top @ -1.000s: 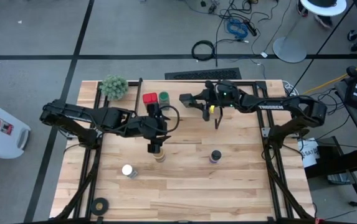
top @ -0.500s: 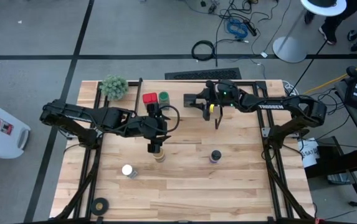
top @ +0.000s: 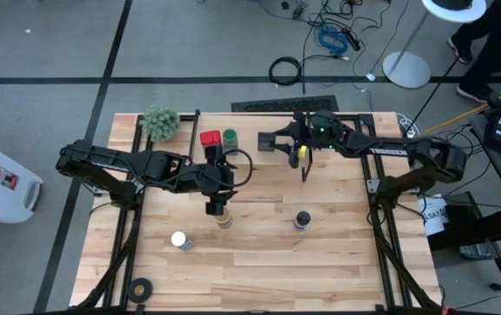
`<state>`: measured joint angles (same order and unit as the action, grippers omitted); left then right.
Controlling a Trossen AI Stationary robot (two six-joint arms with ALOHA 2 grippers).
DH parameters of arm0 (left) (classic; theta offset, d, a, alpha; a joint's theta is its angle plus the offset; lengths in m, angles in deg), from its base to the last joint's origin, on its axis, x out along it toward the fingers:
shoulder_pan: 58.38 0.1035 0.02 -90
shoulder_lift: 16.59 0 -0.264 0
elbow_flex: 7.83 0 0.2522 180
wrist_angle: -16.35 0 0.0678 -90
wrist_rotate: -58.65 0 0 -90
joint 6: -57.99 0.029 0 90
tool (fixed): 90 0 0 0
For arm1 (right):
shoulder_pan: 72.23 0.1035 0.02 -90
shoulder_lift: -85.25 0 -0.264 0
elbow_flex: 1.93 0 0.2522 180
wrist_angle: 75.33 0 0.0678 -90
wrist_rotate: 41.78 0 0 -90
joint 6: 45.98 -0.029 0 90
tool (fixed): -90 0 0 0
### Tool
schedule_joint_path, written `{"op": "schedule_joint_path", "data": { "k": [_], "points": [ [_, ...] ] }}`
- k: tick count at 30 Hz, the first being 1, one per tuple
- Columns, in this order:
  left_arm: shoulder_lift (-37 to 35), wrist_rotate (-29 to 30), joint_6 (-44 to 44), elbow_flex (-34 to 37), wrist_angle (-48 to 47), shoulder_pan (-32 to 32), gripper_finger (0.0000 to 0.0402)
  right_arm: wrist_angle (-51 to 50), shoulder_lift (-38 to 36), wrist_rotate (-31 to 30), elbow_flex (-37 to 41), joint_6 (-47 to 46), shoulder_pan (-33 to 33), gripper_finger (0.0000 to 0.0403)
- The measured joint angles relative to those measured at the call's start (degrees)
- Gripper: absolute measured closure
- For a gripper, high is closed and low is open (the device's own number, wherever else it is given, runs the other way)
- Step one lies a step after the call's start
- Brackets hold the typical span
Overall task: Shelf spices
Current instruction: Put the black seasoning bottle on the shelf aligned with the other black seasoning can
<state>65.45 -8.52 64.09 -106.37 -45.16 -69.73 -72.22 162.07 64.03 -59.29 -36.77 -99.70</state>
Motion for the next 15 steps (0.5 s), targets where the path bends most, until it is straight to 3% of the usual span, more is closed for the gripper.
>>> {"op": "schedule_joint_path", "data": {
  "k": [8, 15],
  "points": [
    [0.0, 0.0, -7.1, 0.0, -7.1, -0.2, 0.0077, -10.1, -10.0, -1.3, 0.0, -0.9, 0.9, 0.0222],
    [0.0, -0.1, -17.2, 1.7, -15.5, -3.4, 0.0077, -18.0, -14.8, -5.5, 0.0, -1.5, 8.4, 0.0222]
  ]
}}
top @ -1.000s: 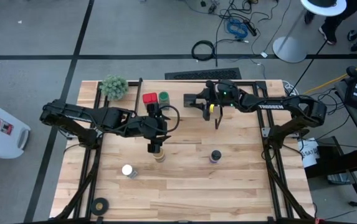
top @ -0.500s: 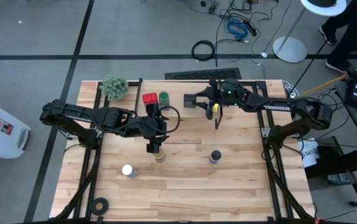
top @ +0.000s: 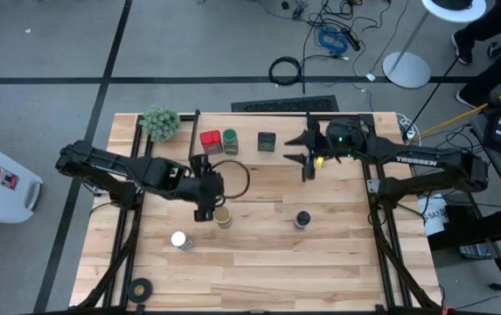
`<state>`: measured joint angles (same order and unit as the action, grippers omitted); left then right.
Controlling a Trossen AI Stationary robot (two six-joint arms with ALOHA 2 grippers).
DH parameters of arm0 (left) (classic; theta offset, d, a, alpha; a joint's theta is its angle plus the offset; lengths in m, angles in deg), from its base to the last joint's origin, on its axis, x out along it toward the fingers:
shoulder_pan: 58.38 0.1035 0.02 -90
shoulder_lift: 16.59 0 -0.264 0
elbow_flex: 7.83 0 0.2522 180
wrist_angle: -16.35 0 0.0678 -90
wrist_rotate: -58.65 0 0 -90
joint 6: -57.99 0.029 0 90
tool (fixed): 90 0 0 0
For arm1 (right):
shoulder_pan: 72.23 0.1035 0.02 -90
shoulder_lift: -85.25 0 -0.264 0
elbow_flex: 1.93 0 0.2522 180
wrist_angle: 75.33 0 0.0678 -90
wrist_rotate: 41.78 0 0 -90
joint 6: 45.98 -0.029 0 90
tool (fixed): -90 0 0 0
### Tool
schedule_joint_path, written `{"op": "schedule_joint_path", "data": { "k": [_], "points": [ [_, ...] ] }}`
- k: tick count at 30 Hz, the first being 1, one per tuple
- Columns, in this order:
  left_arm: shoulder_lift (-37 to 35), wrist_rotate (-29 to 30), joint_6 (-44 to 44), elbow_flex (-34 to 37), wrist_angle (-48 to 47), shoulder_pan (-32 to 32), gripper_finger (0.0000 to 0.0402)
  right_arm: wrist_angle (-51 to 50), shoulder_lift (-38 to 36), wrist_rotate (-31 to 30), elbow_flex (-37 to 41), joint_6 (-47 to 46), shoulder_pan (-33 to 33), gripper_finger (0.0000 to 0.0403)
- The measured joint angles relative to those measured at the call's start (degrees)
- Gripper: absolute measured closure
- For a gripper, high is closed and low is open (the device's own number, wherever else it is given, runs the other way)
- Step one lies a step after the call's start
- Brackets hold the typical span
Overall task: Shelf spices
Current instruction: Put the black seasoning bottle on the shelf aligned with the other black seasoning can
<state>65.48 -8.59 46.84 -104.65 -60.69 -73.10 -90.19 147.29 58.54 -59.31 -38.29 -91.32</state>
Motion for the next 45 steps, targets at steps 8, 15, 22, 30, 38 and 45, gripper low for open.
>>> {"op": "schedule_joint_path", "data": {
  "k": [8, 15, 22, 30, 38, 45],
  "points": [
    [0.1, -1.9, -11.4, 7.3, -1.6, -5.9, 0.0077, -2.7, 0.7, -8.3, 0.0, -1.5, 14.4, 0.0222],
    [0.0, 2.2, -15.3, 8.6, 1.3, -9.9, 0.0077, -9.4, 1.4, -17.8, 0.0, -9.7, 27.5, 0.0222],
    [1.2, 6.2, -4.5, 8.6, 19.2, -9.5, 0.0077, -16.8, 3.7, -30.1, 0.0, -21.7, 40.1, 0.0222],
    [6.3, 4.8, 11.6, 8.6, 41.8, -7.4, 0.0077, -20.5, 2.8, -41.9, 0.0, -31.2, 50.0, 0.0222],
    [14.0, -6.6, 16.5, 8.6, 51.9, -1.4, 0.0077, -30.2, 3.3, -40.6, 0.0, -47.4, 57.7, 0.0208],
    [17.8, -9.5, 17.6, 8.6, 56.2, 2.7, 0.0077, -36.6, 6.9, -42.4, 0.0, -58.4, 61.7, 0.0126]
  ]
}}
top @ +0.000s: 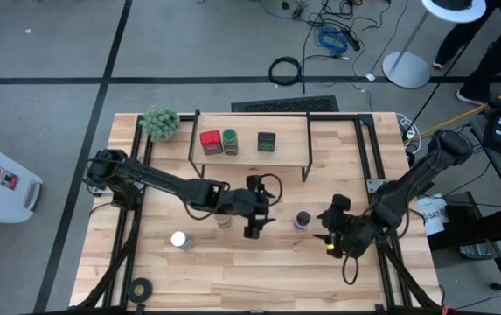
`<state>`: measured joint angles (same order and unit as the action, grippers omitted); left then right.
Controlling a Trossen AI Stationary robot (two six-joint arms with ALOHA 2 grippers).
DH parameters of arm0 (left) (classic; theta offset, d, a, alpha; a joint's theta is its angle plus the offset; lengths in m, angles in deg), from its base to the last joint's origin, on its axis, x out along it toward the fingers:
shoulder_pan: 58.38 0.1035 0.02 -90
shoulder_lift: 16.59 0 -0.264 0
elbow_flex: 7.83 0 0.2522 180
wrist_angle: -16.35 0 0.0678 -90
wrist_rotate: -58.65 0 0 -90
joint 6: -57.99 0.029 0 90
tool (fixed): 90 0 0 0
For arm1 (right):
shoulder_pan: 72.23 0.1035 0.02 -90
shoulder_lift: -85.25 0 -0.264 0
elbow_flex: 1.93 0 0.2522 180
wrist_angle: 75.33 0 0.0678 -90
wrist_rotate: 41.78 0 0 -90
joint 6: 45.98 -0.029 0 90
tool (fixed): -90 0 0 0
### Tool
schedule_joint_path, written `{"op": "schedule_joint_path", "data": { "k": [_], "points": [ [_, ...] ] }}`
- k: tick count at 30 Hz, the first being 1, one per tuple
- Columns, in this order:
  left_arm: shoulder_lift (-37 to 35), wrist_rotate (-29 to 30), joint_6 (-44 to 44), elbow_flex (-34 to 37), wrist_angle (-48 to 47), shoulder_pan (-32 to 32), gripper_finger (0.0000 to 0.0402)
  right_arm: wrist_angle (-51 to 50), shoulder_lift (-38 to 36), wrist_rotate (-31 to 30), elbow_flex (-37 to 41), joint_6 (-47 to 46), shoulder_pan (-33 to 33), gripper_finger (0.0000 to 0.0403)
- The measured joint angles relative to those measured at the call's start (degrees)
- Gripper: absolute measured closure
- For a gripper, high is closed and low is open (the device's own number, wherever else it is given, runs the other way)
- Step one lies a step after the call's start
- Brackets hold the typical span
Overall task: Shelf spices
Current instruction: Put the black seasoning bottle on the shelf aligned with the other black seasoning can
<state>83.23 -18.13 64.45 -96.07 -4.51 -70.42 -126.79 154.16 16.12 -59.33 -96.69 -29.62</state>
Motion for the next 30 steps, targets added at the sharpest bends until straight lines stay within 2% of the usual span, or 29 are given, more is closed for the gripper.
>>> {"op": "schedule_joint_path", "data": {
  "k": [4, 8, 17, 23, 30],
  "points": [
    [0.4, -5.1, 0.0, 0.0, 3.0, 1.3, 0.0077, -0.5, 5.0, -3.6, 0.0, -2.8, -0.2, 0.0089],
    [0.4, -5.8, 0.1, 0.0, 4.0, 1.9, 0.0077, 0.4, 10.1, -5.5, 0.0, -4.1, -1.3, 0.0075],
    [0.4, -6.0, 0.1, 0.0, 3.6, 1.1, 0.0077, 10.1, 18.1, -5.9, 0.0, 3.8, -5.1, 0.0086],
    [0.4, -6.0, 0.1, 0.0, 3.4, 0.1, 0.0077, 13.8, 18.9, -5.9, 0.0, 8.5, -7.0, 0.0089],
    [0.4, -6.0, 0.0, 0.0, 1.8, -0.7, 0.0077, 15.3, 18.9, -6.1, 0.0, 9.8, -8.7, 0.009]
  ]
}}
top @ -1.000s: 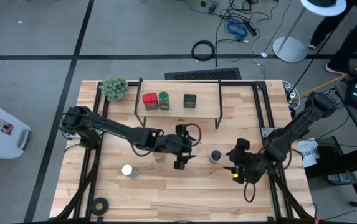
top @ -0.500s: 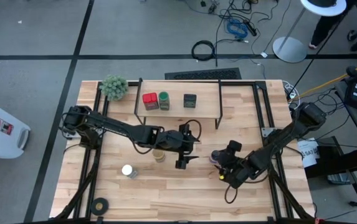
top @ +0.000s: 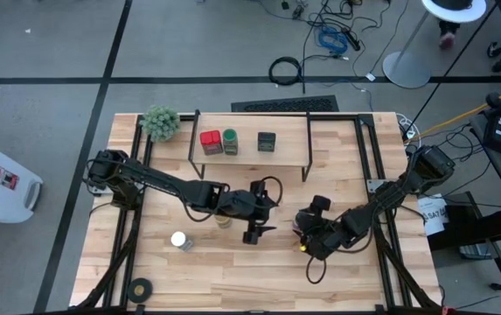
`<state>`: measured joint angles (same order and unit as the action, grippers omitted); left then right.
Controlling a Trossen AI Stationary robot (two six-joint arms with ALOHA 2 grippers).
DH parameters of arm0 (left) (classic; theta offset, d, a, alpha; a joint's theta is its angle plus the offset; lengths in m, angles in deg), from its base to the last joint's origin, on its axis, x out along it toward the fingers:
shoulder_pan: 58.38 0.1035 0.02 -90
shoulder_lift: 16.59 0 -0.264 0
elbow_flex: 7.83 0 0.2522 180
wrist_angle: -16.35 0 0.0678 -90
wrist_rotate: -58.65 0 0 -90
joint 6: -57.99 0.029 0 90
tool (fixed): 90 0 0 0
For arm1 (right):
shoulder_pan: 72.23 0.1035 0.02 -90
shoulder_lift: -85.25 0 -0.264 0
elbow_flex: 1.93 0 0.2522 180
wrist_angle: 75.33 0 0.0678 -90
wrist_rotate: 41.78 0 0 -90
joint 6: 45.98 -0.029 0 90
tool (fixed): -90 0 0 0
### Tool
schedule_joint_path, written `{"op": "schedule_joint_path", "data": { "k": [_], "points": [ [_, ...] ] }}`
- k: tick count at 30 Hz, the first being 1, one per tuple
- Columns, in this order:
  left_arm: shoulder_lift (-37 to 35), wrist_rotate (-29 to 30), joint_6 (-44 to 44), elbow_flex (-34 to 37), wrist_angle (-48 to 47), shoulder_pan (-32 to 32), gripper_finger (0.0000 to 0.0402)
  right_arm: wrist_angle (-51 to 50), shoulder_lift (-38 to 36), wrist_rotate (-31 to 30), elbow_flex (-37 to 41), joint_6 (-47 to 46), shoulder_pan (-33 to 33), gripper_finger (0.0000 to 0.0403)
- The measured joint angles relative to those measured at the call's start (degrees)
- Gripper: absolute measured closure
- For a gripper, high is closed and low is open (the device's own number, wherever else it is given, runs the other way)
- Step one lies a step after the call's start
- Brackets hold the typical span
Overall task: Shelf spices
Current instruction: Put the black seasoning bottle on the shelf aligned with the other black seasoning can
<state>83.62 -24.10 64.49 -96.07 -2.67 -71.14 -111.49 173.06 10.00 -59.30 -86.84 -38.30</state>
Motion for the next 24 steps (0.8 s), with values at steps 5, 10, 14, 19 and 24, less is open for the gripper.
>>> {"op": "schedule_joint_path", "data": {
  "k": [5, 10, 14, 19, 24],
  "points": [
    [0.0, 0.0, -0.2, 0.0, -1.9, 0.0, 0.0077, 0.6, 0.0, -0.9, 0.0, -0.1, -0.6, 0.009],
    [0.0, 0.0, -0.2, 0.0, -1.9, -0.1, 0.0077, 1.1, 0.0, -2.4, 0.0, -0.3, -0.9, 0.0123],
    [0.0, 0.0, -0.2, 0.0, -2.9, -0.1, 0.0077, 1.3, 0.0, -2.4, 0.0, -0.3, -1.3, 0.0183],
    [0.0, 0.1, -1.3, 0.0, -4.6, -0.1, 0.0077, 1.3, 0.0, -2.6, 0.0, -0.1, -1.3, 0.0214],
    [0.0, 1.3, -3.2, 0.0, -4.7, -0.1, 0.0077, 1.0, -1.2, -3.3, 0.0, 0.0, -1.8, 0.0202]
  ]
}}
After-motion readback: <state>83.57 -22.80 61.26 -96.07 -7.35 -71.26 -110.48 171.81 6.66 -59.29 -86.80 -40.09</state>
